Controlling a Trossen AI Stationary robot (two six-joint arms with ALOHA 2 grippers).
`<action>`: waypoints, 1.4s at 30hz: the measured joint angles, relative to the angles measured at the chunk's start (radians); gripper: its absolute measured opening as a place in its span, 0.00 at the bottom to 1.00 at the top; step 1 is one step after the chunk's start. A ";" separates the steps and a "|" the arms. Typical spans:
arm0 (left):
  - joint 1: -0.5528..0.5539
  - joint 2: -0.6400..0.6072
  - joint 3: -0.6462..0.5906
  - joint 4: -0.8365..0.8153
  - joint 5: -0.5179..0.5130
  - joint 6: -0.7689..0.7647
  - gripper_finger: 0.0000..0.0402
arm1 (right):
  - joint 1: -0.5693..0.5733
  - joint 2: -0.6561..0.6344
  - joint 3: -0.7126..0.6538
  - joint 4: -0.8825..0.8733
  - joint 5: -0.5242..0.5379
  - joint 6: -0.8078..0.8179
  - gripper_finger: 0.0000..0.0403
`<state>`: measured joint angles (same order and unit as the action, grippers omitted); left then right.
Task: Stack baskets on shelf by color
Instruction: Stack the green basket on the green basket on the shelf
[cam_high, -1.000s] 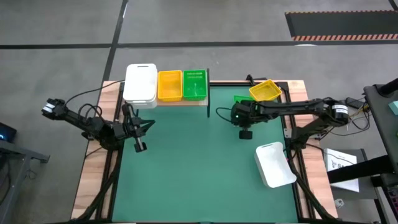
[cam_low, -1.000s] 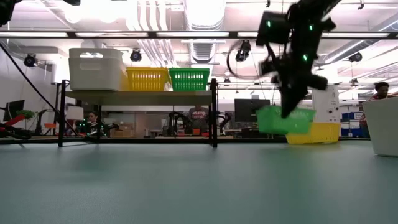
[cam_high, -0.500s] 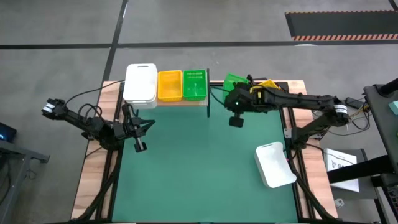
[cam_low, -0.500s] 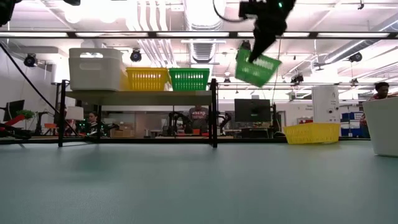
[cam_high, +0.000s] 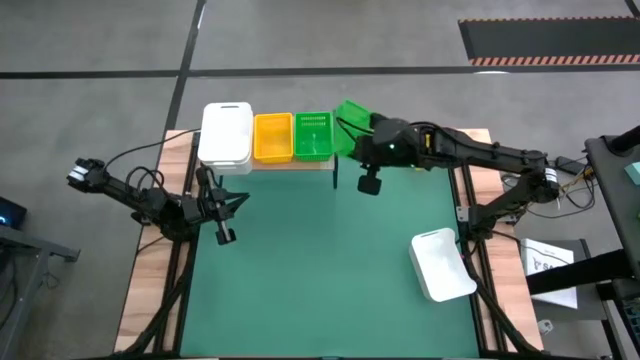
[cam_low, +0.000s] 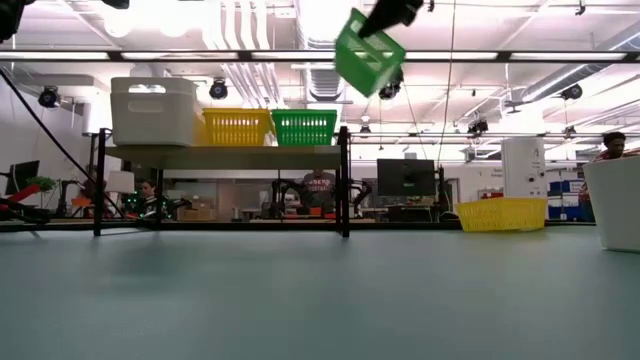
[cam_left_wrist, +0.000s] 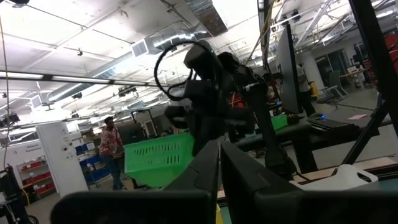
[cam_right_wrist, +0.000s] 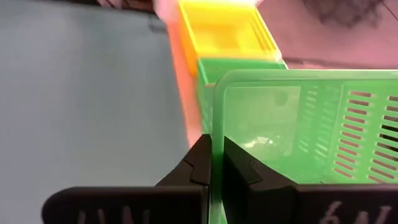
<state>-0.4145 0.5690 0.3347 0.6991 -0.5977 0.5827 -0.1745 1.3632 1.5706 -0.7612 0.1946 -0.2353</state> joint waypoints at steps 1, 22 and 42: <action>0.000 0.000 0.000 0.000 0.000 0.000 0.00 | 0.000 0.000 0.000 0.023 -0.024 -0.002 0.02; 0.000 0.000 0.000 0.000 0.000 0.000 0.00 | -0.002 0.249 0.164 0.183 0.001 -0.117 0.02; 0.000 0.000 0.000 -0.001 0.000 0.000 0.00 | -0.036 0.511 0.567 -0.170 0.094 -0.100 0.02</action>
<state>-0.4146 0.5690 0.3344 0.6983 -0.5976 0.5828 -0.2106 1.8740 2.1376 -0.9309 0.2890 -0.3354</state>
